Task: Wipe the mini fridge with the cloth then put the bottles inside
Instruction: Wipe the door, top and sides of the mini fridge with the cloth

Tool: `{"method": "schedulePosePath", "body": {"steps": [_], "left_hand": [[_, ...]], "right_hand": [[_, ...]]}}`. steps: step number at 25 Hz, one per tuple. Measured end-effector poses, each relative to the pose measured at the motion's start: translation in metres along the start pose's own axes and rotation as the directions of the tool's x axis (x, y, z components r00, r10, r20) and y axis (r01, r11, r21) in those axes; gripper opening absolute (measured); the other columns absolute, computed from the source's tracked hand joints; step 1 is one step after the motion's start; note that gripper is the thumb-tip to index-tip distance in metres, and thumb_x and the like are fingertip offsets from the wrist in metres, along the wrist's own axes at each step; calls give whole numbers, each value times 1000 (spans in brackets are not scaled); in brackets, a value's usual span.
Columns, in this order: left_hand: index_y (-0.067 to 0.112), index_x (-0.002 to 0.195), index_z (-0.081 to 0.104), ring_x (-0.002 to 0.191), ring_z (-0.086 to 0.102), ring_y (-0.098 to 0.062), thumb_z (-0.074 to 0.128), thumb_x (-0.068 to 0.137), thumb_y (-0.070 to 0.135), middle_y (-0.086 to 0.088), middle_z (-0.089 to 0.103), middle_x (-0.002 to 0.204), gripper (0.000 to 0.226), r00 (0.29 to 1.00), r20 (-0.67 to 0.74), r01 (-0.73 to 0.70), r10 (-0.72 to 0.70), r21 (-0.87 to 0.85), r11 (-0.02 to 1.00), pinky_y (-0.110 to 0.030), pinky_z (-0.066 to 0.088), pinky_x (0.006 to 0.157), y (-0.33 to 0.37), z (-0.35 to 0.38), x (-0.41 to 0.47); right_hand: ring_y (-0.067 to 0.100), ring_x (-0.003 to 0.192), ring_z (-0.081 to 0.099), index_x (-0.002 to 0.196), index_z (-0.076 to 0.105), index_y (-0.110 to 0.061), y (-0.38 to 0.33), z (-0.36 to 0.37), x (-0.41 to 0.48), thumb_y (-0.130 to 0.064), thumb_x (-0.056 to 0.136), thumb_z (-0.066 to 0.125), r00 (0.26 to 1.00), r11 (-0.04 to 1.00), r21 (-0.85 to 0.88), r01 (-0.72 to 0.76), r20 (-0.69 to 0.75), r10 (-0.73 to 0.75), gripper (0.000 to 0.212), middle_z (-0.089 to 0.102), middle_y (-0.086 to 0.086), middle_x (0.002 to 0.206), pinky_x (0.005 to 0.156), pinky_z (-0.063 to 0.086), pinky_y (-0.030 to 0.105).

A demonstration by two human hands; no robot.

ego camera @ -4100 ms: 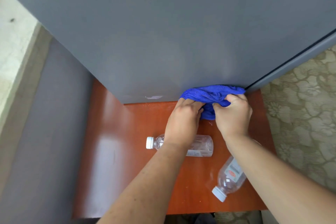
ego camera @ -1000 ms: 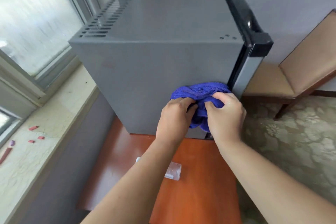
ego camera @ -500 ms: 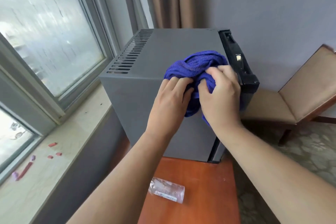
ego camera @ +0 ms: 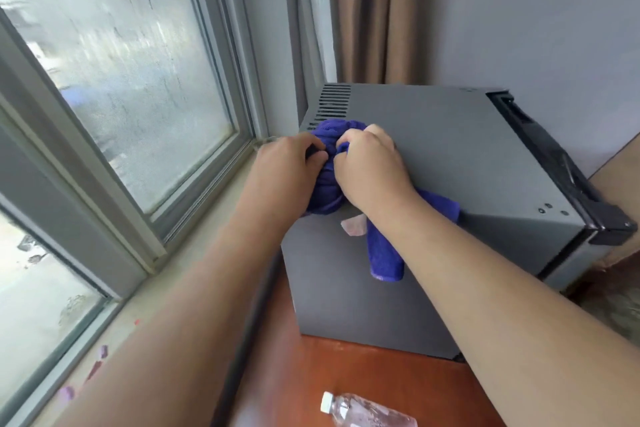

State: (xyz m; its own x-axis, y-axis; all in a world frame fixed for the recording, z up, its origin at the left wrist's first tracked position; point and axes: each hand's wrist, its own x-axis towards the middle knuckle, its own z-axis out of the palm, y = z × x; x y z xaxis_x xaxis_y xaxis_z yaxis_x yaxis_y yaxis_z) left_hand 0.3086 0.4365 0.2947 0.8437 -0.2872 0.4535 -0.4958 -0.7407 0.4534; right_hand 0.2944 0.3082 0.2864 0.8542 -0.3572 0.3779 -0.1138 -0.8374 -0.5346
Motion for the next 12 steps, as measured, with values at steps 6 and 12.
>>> {"method": "schedulePosePath", "body": {"steps": [6,12], "left_hand": [[16,110,75,95,63,-26,53,102,23,-6,75,103,25,1000,17,-21,20,81,997,-23,37,78,-30,-10,13],[10,114,69,103,60,-31,44,104,17,-11,69,112,27,983,127,-156,133,193,969,-36,41,87,31,15,10]], "right_hand": [[31,112,57,114,71,-21,-22,19,16,-16,92,53,993,997,5,79,86,-79,29,58,10,123,88,46,35],[35,108,55,117,67,-19,20,-22,-3,-15,94,45,996,1000,-9,-6,86,7,32,53,12,119,94,50,46]]}}
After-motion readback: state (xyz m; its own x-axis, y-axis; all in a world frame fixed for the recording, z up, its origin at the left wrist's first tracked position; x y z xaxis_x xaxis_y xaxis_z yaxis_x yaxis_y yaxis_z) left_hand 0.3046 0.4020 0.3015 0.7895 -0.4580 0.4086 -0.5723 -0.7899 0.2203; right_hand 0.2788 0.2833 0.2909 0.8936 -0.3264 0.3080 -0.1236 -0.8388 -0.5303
